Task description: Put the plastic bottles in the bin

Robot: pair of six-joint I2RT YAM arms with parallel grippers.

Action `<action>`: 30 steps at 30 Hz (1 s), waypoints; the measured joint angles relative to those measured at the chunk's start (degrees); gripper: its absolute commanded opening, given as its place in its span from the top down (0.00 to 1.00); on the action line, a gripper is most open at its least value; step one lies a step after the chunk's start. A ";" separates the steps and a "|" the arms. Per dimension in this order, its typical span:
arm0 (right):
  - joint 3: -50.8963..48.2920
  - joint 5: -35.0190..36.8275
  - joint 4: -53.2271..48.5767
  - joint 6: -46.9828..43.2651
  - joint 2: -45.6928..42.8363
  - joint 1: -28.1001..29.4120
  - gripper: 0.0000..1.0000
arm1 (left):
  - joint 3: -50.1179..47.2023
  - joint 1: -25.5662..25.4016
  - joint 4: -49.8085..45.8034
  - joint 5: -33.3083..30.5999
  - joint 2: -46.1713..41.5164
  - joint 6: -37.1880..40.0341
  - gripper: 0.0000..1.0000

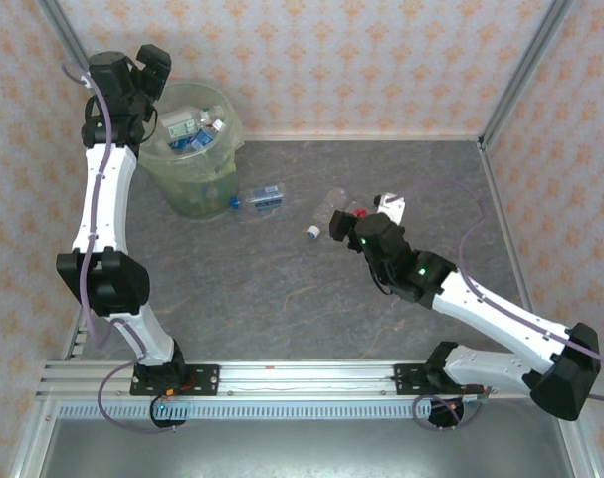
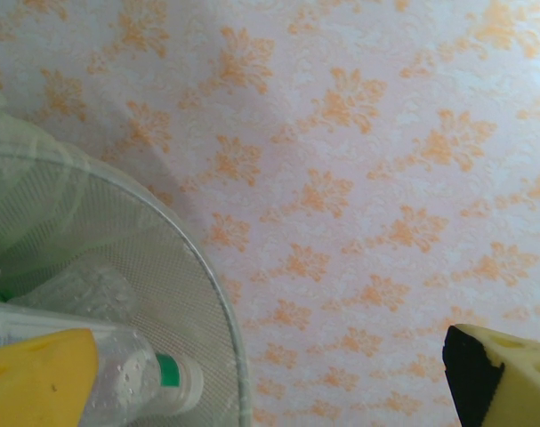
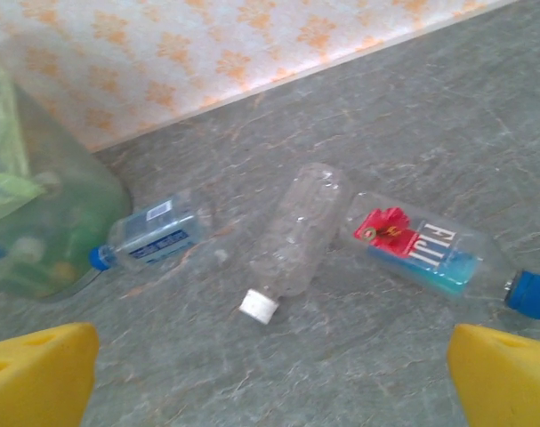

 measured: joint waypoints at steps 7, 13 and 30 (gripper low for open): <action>2.82 -5.33 0.74 1.55 8.31 -4.92 0.03 | -9.49 -5.27 0.72 0.79 -9.51 4.50 0.01; 8.61 -9.25 1.38 5.18 19.58 -5.07 0.12 | -21.53 -9.11 1.86 1.20 -19.45 7.39 0.01; 16.46 -15.87 2.93 16.70 41.62 -5.66 0.25 | -34.64 -12.79 0.26 1.99 -37.11 14.25 0.01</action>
